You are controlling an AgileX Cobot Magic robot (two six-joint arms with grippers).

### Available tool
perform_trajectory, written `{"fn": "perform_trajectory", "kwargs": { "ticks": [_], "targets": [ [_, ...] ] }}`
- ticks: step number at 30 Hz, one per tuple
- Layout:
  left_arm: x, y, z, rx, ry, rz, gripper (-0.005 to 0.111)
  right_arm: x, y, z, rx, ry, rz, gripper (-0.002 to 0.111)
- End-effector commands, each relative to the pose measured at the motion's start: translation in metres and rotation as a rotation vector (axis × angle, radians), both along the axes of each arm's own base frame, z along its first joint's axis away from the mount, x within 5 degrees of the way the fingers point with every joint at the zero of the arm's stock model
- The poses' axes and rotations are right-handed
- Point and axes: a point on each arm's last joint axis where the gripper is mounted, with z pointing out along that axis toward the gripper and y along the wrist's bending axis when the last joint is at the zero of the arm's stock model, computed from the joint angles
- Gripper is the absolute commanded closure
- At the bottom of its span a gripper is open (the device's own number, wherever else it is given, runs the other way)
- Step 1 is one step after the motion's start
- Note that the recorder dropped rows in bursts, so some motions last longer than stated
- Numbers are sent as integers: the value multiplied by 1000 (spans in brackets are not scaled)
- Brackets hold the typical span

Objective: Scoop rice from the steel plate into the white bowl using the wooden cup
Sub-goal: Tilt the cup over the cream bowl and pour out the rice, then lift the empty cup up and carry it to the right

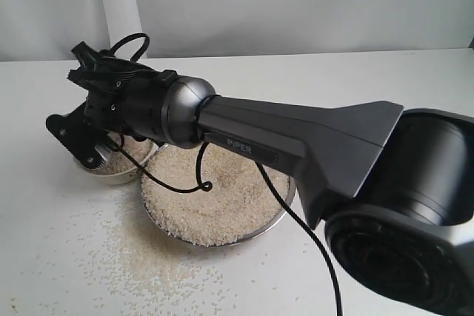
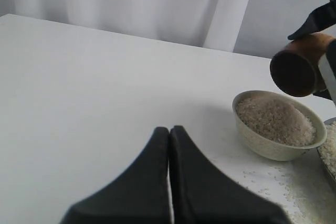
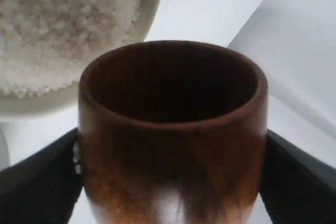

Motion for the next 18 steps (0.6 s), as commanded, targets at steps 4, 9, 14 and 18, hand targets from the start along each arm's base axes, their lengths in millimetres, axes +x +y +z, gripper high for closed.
{"fn": "perform_trajectory", "kwargs": {
  "ticks": [4,9,14,18],
  "targets": [
    [0,0,0,1,-2,-5,107,-5,-7,49,472,122,-286,108],
    [0,0,0,1,-2,-5,107,-5,-15,78,786,211,-470,108],
    [0,0,0,1,-2,-5,107,-8,-23,98,1246,422,-784,108],
    [0,0,0,1,-2,-5,107,-14,-30,88,1301,526,-829,108]
  ]
}}
